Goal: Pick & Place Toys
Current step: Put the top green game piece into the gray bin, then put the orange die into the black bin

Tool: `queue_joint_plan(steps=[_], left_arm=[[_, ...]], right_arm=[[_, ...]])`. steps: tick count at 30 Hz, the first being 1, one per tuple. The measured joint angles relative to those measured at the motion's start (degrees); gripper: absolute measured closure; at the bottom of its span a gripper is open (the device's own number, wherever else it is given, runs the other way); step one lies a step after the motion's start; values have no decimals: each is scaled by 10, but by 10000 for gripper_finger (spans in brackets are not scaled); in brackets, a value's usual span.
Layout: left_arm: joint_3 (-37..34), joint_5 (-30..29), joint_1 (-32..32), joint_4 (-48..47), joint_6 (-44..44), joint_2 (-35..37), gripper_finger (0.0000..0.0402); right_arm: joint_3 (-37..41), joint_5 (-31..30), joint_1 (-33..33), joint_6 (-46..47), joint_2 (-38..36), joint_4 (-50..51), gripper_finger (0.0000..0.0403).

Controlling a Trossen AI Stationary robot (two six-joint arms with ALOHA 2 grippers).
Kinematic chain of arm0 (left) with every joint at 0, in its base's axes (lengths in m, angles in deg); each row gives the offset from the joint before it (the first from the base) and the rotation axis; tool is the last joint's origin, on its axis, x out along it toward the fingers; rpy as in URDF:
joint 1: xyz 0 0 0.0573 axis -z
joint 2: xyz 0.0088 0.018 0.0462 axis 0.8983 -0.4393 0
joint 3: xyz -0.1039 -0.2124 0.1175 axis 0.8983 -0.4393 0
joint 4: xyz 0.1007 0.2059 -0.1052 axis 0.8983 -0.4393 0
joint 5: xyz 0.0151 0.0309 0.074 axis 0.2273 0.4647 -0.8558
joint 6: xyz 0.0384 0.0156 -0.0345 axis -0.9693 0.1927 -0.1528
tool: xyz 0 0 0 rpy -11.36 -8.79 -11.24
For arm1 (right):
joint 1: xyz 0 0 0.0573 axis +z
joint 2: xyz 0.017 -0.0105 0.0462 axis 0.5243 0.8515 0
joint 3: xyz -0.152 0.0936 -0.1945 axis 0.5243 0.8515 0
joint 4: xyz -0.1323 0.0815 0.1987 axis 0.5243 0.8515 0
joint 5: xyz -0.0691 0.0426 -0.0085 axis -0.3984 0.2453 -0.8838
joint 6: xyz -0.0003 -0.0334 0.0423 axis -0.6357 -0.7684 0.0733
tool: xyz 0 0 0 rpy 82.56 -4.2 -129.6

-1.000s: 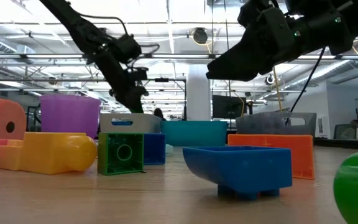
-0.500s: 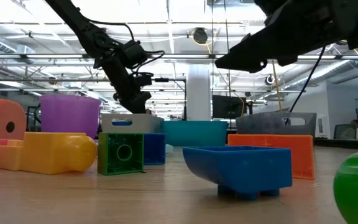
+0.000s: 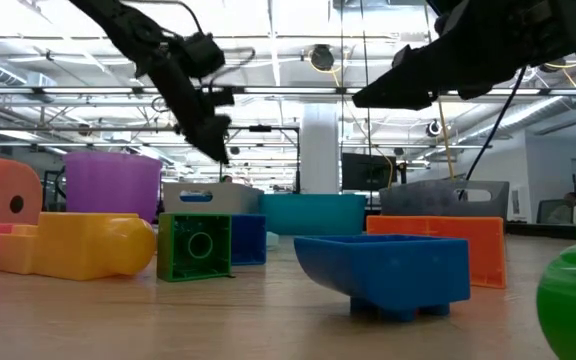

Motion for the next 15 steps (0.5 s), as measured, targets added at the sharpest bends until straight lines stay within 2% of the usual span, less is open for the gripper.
queue_joint_plan(steps=[4,11,15], left_arm=[[0,0,15,5,-7,34,192],[0,2,30,-33,9,38,192],[0,53,51,-76,19,54,192]], right_arm=[[-22,-1,0,-1,0,33,152],[-24,-1,3,12,0,29,152],[-24,-7,12,14,0,29,152]])
